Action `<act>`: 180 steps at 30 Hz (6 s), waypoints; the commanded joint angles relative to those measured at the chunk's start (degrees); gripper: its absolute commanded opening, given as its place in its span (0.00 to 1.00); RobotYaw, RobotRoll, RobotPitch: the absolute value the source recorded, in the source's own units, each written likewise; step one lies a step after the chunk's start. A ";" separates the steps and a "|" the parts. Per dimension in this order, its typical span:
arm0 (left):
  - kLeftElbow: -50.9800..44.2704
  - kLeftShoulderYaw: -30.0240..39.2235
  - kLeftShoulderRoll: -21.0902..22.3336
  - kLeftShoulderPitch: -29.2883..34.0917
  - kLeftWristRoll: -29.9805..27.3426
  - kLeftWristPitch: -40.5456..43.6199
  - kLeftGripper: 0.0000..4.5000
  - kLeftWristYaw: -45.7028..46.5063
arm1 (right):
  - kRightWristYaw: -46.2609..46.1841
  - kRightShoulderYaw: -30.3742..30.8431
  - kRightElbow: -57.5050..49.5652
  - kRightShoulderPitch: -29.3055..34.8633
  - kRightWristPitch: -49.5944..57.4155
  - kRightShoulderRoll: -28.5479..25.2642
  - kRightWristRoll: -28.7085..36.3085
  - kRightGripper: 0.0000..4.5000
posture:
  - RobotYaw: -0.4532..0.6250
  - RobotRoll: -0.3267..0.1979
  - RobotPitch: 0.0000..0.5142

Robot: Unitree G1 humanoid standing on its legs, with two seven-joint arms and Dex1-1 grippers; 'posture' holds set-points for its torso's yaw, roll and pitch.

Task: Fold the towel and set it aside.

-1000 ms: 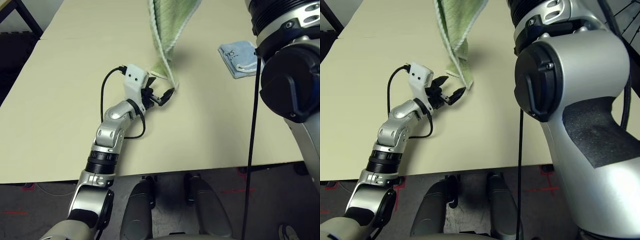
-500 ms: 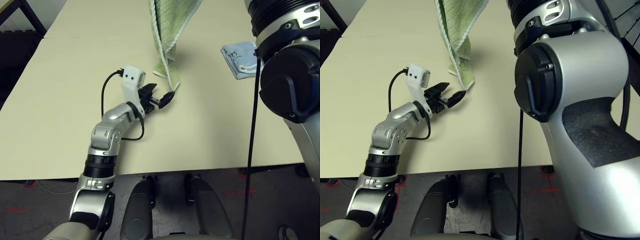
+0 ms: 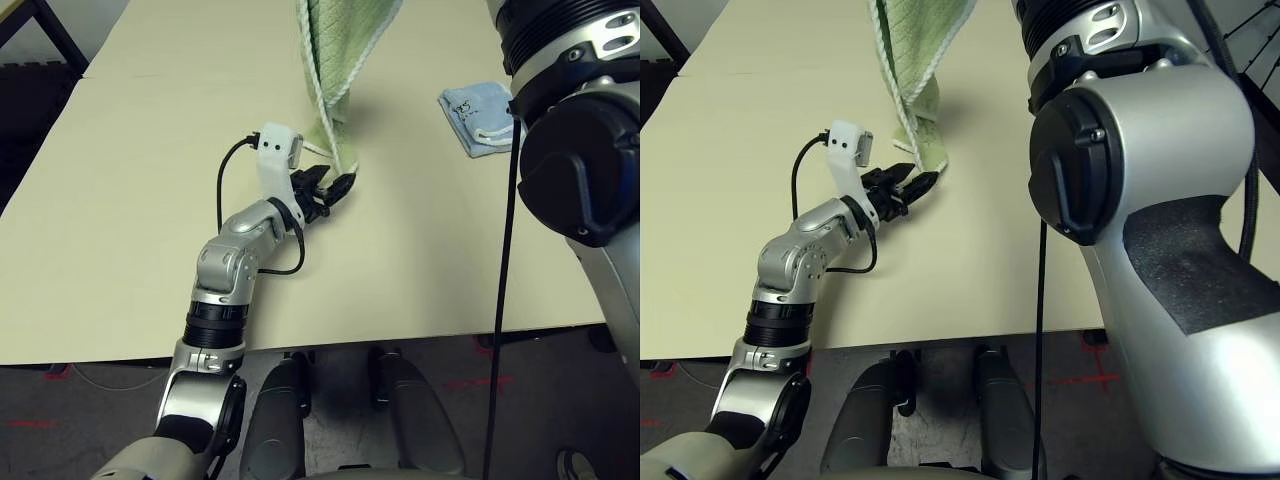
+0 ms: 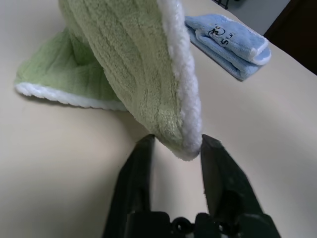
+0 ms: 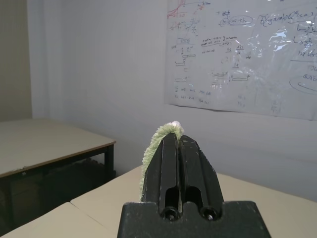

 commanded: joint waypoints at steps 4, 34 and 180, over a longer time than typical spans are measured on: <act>2.20 1.54 -3.12 -0.84 -1.92 4.13 0.01 3.74 | -0.21 -0.21 -2.00 -0.14 -0.73 -0.60 0.10 0.00 | 0.45 0.62 0.40; 4.68 14.27 28.85 -13.19 4.27 1.78 0.01 7.06 | 39.49 -4.10 -24.66 47.39 21.24 -22.51 15.71 0.00 | 0.39 0.62 0.45; 59.39 -23.41 51.23 -39.26 28.79 -38.44 0.01 -61.49 | 36.94 38.87 1.79 32.36 -26.19 -33.11 -26.26 0.00 | 0.37 0.62 0.50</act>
